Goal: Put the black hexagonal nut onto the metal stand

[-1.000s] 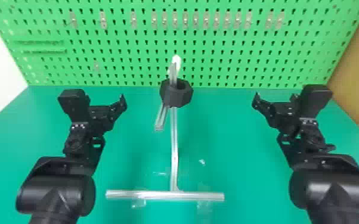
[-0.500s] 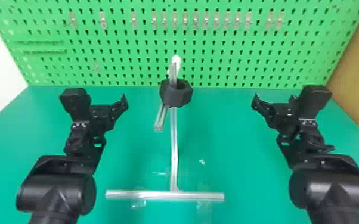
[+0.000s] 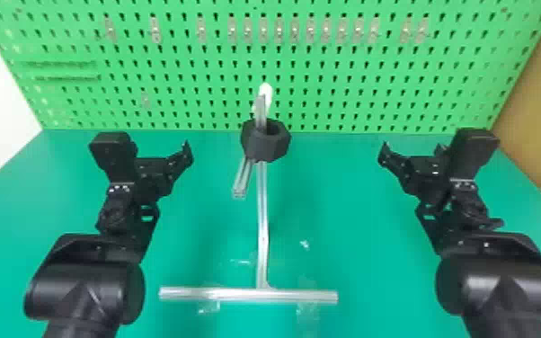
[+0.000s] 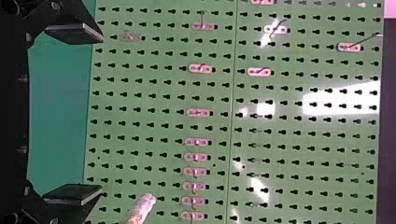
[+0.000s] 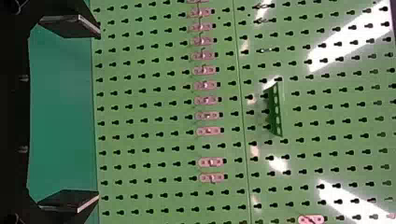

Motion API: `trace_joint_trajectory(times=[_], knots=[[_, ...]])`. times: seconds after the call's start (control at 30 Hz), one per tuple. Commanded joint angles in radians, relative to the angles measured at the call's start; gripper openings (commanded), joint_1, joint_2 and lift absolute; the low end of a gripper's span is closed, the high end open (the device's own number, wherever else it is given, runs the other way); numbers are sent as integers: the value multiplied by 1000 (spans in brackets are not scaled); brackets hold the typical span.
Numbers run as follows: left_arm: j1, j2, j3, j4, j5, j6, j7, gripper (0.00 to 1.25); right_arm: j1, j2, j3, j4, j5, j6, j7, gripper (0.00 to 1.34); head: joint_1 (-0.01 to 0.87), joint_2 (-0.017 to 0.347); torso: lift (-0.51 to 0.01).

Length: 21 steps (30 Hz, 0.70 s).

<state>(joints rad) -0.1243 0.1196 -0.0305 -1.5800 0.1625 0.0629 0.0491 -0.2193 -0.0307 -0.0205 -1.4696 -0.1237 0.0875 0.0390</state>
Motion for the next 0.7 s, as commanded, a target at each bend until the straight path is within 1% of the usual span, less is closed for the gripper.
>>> trace_joint_trajectory(times=[0.0,0.67], knots=[[2,0,1,-5,-3,0,0,1098,1,2,2,0,-1,0,1,1255,693,81,-1],[8,-3,6,-12,-17,0,0,1095,5,6,-3,-5,-5,-6,-1,1255,693,81,-1]])
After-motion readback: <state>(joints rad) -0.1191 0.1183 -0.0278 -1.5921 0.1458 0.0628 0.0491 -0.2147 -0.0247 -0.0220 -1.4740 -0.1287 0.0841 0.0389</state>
